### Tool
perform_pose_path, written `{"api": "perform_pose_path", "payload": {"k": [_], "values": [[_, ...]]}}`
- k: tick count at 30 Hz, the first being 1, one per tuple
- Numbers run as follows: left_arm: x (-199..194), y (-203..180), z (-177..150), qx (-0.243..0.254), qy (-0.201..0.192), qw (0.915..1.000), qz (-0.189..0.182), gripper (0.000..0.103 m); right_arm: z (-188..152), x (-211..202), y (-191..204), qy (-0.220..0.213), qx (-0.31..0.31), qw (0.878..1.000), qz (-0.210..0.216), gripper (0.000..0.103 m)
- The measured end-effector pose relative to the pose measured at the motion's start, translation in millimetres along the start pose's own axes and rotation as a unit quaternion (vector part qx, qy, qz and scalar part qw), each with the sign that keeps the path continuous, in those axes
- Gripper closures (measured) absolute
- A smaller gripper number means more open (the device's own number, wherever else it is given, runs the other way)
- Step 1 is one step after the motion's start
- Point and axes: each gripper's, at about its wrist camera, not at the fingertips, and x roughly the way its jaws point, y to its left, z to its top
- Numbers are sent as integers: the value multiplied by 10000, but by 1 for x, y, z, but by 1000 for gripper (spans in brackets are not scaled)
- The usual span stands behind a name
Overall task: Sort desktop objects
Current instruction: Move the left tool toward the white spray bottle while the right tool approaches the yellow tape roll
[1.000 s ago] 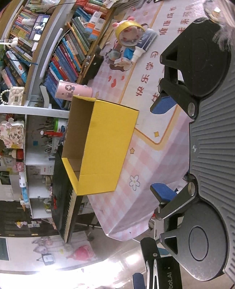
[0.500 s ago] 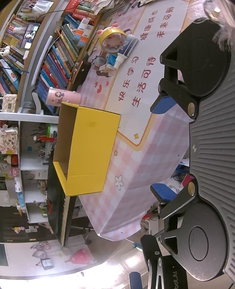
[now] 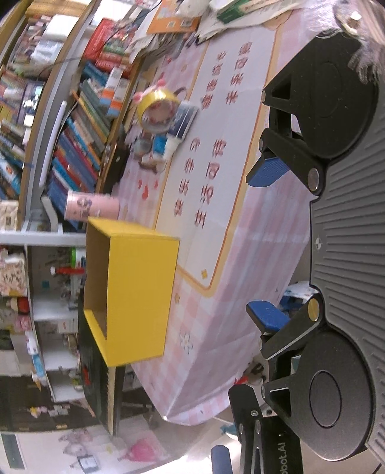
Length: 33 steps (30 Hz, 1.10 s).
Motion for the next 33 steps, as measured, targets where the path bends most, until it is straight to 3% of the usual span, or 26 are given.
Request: {"api": "perform_pose_path", "payload": {"k": [15,33], "values": [[26,-63,7,647,202,9937,-896,7,-20,-19,-63,123,725,9929,-936,19],[79,-115,45,664,290,9939,-833,7,13,23,-127,209,707,9930,-918,19]]}}
